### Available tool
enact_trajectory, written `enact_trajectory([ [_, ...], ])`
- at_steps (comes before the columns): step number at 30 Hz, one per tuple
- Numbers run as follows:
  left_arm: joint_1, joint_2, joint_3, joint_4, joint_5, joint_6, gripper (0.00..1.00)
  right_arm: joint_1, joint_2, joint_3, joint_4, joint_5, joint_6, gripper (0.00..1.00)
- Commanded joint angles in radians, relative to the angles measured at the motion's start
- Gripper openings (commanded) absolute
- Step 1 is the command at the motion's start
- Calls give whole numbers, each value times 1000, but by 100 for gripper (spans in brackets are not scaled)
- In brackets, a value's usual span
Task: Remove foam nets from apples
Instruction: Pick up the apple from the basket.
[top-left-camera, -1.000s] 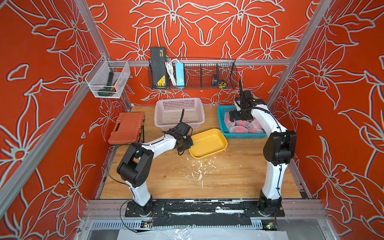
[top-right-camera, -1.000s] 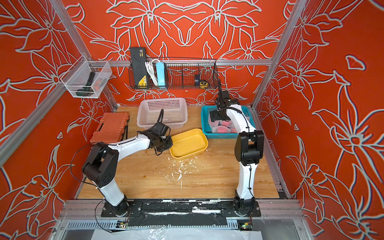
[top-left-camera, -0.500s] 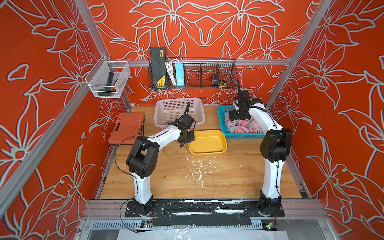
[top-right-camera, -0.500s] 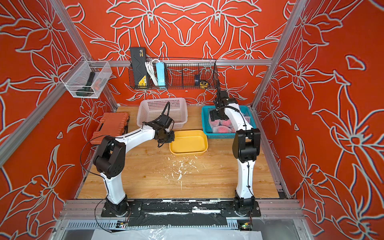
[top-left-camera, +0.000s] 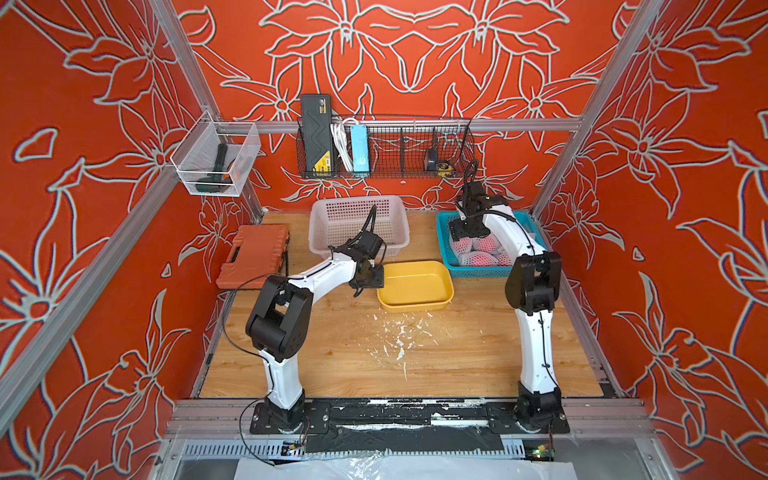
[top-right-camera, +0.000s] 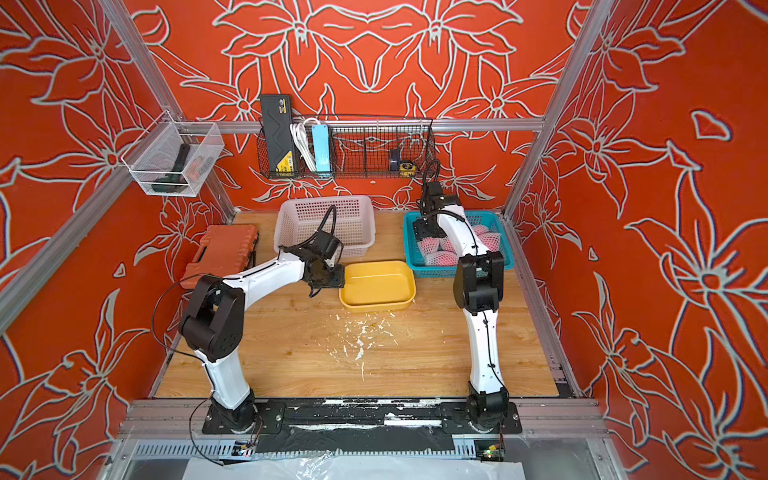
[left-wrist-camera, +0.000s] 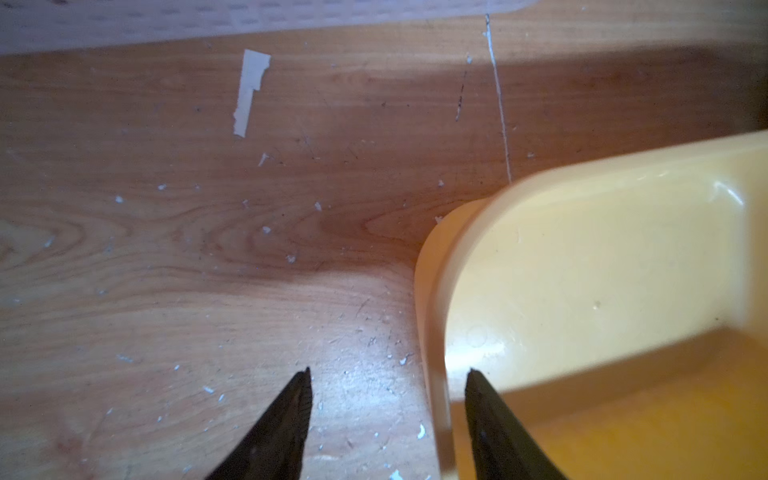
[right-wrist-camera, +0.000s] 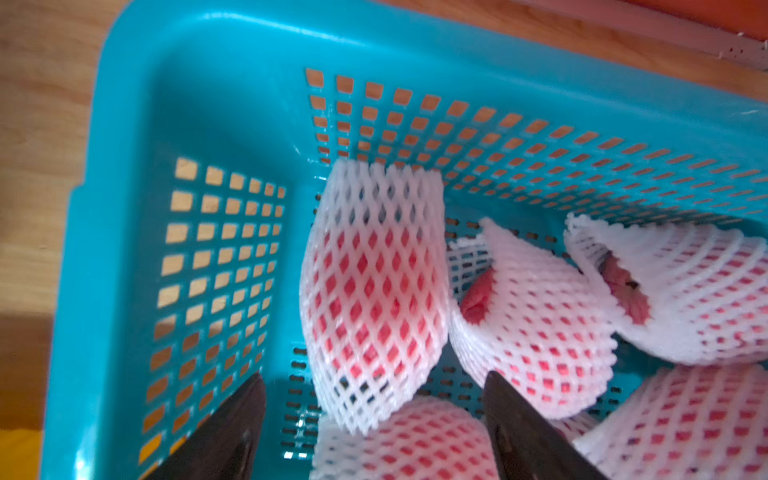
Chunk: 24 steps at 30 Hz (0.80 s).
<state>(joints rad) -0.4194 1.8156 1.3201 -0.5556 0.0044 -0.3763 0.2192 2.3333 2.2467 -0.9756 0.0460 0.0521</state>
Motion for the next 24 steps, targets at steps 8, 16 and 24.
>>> enact_trajectory([
  [8,31,-56,-32,30,40,51,60,12,149,145,-114,47,0,79],
  [16,41,-76,-52,45,46,59,61,13,184,137,-109,63,-1,80],
  [24,68,-122,-64,56,43,60,64,14,232,174,-109,35,5,83],
])
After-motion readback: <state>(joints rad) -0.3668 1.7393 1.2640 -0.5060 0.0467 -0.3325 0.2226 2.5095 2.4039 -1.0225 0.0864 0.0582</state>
